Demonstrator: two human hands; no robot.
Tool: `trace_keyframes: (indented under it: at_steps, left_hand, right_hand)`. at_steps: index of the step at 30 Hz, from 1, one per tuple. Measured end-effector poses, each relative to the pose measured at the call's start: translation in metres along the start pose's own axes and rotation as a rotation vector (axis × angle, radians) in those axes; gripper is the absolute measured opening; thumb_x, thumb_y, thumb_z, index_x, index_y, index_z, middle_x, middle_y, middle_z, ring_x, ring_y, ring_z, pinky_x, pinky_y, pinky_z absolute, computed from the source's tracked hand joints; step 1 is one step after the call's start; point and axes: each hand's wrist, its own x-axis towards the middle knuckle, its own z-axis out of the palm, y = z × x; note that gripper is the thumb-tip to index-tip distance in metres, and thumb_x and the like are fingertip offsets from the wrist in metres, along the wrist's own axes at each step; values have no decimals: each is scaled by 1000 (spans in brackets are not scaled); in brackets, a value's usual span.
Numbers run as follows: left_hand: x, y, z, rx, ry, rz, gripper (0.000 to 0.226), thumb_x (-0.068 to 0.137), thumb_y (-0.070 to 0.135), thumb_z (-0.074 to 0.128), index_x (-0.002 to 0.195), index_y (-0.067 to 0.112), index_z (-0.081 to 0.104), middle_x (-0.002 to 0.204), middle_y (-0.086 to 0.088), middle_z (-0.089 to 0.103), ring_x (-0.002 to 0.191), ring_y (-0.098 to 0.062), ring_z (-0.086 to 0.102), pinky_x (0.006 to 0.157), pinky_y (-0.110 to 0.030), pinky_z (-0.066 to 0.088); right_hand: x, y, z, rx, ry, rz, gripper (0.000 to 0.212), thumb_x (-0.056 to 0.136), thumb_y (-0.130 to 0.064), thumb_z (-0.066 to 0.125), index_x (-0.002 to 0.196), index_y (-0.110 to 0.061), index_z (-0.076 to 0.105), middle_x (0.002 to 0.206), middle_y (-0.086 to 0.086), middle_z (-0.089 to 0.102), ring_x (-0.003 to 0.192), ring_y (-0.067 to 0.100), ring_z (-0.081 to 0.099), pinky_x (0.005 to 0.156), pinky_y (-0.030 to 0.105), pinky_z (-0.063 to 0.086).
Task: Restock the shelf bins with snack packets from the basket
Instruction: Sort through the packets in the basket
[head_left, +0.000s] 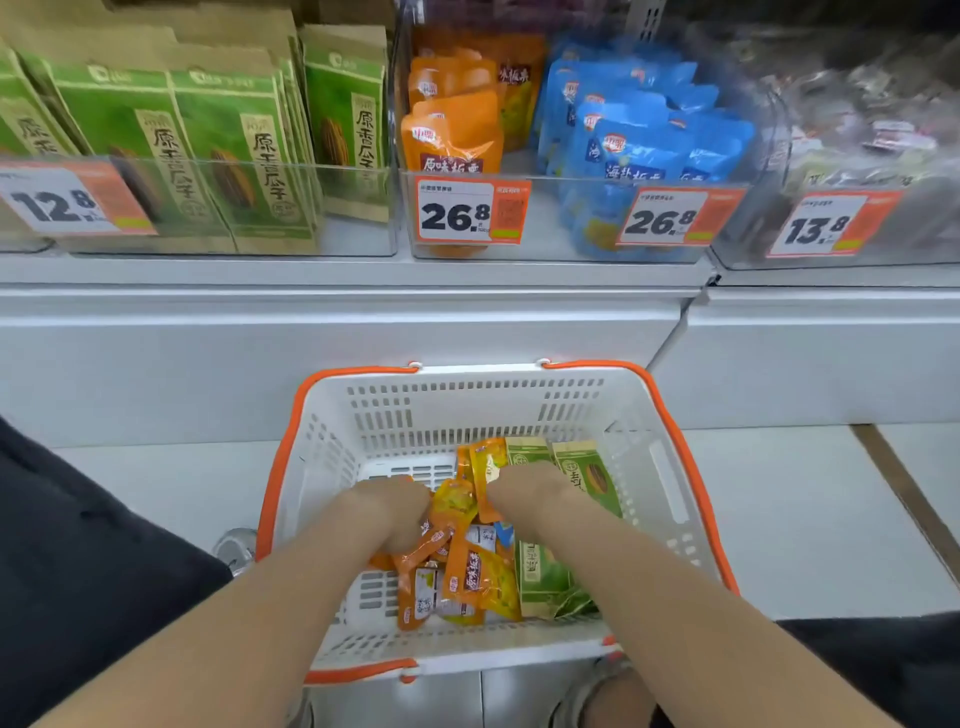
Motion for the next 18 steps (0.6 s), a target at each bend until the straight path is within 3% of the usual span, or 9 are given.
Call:
trace_keyframes:
  at_steps: [2,4,6,8,11,15,17,18]
  left_hand:
    - [5,0,12,10,-98,-7,23,98,10,48,113,12,66,115,-7,67,98,-25,64,80,-37,53]
    - [8,0,16,-8,-136,-13,30,99,10,48,124,15,64,122,-7,66,107,-26,64,83,-37,53]
    - [13,-1,16,-51,-123,-14,27,100,12,48,121,16,65,117,-5,66,104,-26,65,79,-35,51]
    - [17,-2,13,-118,-63,-8,26,101,15,48,119,19,66,116,-3,65,104,-25,65,79,-35,52]
    - [20,-4,9,-167,-17,-2,31,101,15,47,127,23,62,125,-3,61,109,-24,62,91,-39,55]
    - [19,-4,11,-142,-64,15,35,97,6,47,123,20,65,120,-5,63,104,-27,66,86,-41,57]
    - [17,-5,11,-137,-81,15,42,95,0,46,127,19,65,125,-6,63,109,-28,65,89,-42,56]
    - [16,-6,10,-154,-77,6,47,95,-2,46,131,21,64,129,-5,61,112,-28,64,92,-42,56]
  right_hand:
    - [9,-9,18,-82,-10,-73,32,96,1,61,125,-11,62,100,4,64,86,26,64,66,39,47]
    - [17,-17,33,-108,23,-169,60,96,0,62,149,-21,43,98,5,63,87,28,63,73,40,47]
    - [23,-24,47,-143,14,-255,79,99,-9,63,160,-37,20,126,16,59,109,36,61,88,46,51]
    - [26,-35,58,-241,-9,-287,73,105,-21,58,160,-45,16,158,20,33,130,40,50,99,51,48]
    - [27,-49,65,-234,46,-299,56,107,-22,49,158,-32,27,163,21,16,138,42,38,99,53,45]
    - [34,-53,60,-234,192,-383,42,104,-19,56,145,-19,51,161,21,26,139,39,37,98,52,45]
    - [36,-46,51,-196,159,-400,45,99,-11,62,143,-19,53,152,16,42,134,34,44,98,50,46]
    - [35,-40,45,-147,130,-383,46,98,-6,61,142,-18,53,139,14,54,125,33,52,95,48,47]
